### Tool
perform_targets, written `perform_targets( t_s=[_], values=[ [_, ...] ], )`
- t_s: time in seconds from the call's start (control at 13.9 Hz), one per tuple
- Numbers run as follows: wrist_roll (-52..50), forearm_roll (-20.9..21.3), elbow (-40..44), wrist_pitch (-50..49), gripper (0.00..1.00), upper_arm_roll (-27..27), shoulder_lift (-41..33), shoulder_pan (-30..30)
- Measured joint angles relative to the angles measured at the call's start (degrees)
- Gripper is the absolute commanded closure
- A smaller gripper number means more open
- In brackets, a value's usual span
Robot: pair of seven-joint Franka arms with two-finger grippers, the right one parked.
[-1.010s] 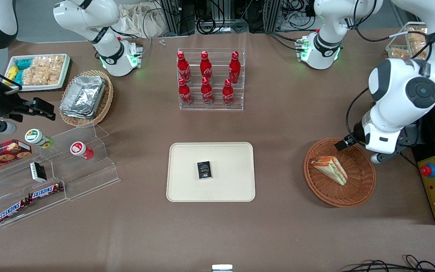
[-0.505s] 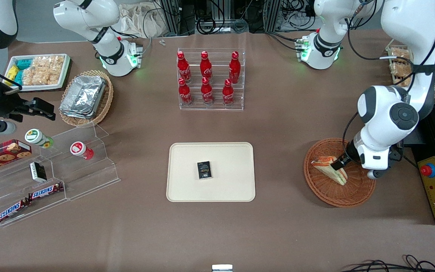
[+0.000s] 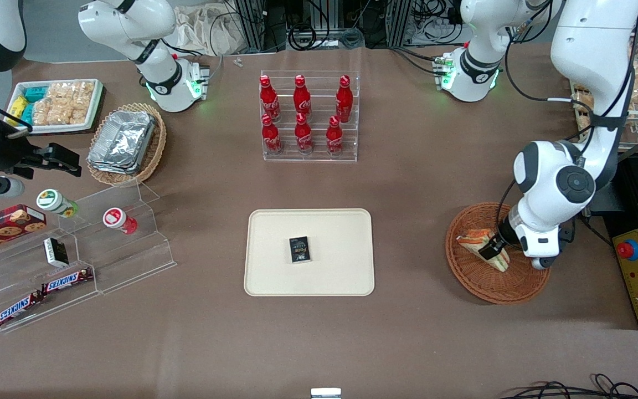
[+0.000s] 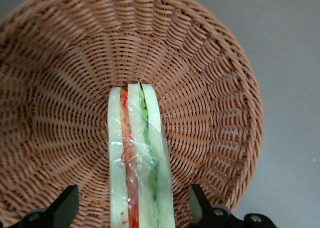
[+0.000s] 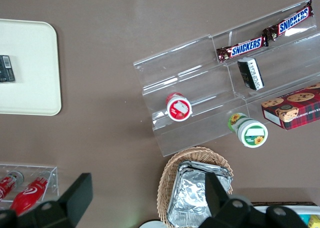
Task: Place sandwich from basket to tray
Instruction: 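Lower the left gripper onto the sandwich and close it, then lift the sandwich out of the basket with the left gripper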
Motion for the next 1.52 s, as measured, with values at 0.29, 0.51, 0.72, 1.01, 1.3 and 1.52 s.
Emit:
perform_targets(
  t_s=[0.29, 0.51, 0.72, 1.01, 1.3, 1.52],
  values=[
    [-0.4, 0.0, 0.1, 0.7, 0.78, -0.1, 2.1, -0.1],
    [-0.5, 0.0, 0.4, 0.9, 1.0, -0.1, 2.4, -0.1],
    [-0.5, 0.0, 1.6, 0.8, 1.0, -0.1, 1.4, 0.0],
    [3.1, 0.1, 4.7, -13.1, 1.0, -0.8, -5.7, -0.2],
    [8.9, 0.0, 10.5, -25.9, 1.0, -8.9, -9.1, -1.0],
    [9.7, 0.0, 12.0, -25.4, 1.0, -17.3, -6.8, -2.0]
  ],
)
